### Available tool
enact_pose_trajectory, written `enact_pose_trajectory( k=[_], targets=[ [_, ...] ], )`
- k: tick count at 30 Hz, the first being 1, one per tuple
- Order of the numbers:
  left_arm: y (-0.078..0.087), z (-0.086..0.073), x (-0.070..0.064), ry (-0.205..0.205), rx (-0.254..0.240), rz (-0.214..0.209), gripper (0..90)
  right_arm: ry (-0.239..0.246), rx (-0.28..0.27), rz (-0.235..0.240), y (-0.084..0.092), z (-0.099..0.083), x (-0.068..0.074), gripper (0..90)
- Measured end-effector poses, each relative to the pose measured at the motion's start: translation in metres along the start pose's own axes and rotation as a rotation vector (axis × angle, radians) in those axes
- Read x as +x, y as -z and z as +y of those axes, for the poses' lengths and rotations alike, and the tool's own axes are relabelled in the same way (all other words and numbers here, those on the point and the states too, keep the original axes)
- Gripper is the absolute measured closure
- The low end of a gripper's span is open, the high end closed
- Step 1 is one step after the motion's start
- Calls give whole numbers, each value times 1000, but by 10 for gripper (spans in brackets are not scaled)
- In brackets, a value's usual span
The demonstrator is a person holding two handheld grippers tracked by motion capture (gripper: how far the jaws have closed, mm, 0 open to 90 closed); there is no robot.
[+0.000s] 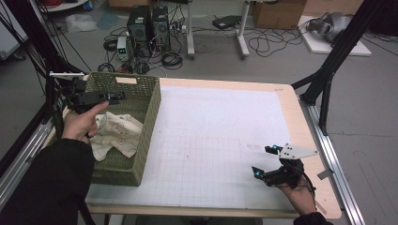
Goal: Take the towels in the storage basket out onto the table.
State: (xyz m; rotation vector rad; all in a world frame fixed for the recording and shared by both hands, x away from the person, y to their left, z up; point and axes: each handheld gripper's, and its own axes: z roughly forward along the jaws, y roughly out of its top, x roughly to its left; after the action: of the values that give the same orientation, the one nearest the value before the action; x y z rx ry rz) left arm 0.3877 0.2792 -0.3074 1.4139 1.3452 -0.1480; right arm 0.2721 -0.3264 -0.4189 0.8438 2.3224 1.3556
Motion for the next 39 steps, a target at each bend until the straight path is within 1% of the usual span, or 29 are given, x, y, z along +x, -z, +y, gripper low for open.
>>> enact_pose_trajectory(
  k=[1,3,4,5,6,7,9,10,12,16,18,19,20,21,22,23,24,25,26,27,28,29,30,31,32,33,38,39],
  targets=[
    [-1,0,5,2,8,13,367,-2,3,1,0,0,0,50],
    [-1,-1,9,-2,14,36,368,3,2,0,0,0,0,50],
    [-1,-1,9,-2,14,36,371,3,2,0,0,0,0,50],
    [-2,-1,10,-6,21,55,371,4,2,0,0,0,0,50],
    [-3,-2,13,-19,45,82,373,0,4,0,0,0,0,50],
    [-3,-2,13,-19,45,82,376,0,4,-2,0,0,0,50],
    [-4,-5,17,-29,65,115,379,2,0,-2,1,0,-1,50],
    [-4,-5,17,-29,65,115,379,1,0,-2,1,0,-1,50],
    [-4,-6,17,-45,76,144,379,3,0,-3,1,0,0,50],
    [-4,-7,19,-65,93,180,383,2,0,-4,1,0,0,50],
    [-4,-9,22,-68,98,201,390,0,0,-1,2,0,0,50],
    [-4,-9,22,-68,98,201,391,0,0,-1,2,0,0,50],
    [-4,-10,22,-77,105,224,394,5,-6,-4,2,1,0,50],
    [-5,-11,24,-100,130,266,395,8,-8,-6,3,1,0,50],
    [-5,-11,24,-100,130,266,395,8,-10,-7,3,1,0,50],
    [-6,-12,24,-109,145,286,395,8,-10,-7,3,1,0,50],
    [-7,-14,25,-136,176,327,393,6,-11,-6,3,1,0,50],
    [-8,-15,26,-146,193,346,391,6,-10,-6,3,1,0,50],
    [-8,-15,26,-146,193,346,389,6,-10,-6,3,1,0,50],
    [-10,-16,28,-162,214,383,386,6,-11,-6,3,1,0,50],
    [-11,-16,28,-167,216,392,383,4,-10,-6,3,1,0,50],
    [-11,-16,28,-167,216,392,379,4,-10,-6,3,1,0,50],
    [-13,-17,28,-176,221,403,379,7,-9,-8,3,1,0,50],
    [-13,-17,28,-176,221,403,381,6,-9,-8,3,1,0,50],
    [-15,-17,29,-185,224,422,381,6,-9,-8,3,1,0,50],
    [-15,-17,29,-185,224,422,380,7,-10,-10,3,1,0,51],
    [-20,-20,34,-205,263,484,379,12,-15,-7,2,1,0,51],
    [-21,-20,34,-209,269,492,379,6,-11,-3,3,1,1,50]
  ],
)
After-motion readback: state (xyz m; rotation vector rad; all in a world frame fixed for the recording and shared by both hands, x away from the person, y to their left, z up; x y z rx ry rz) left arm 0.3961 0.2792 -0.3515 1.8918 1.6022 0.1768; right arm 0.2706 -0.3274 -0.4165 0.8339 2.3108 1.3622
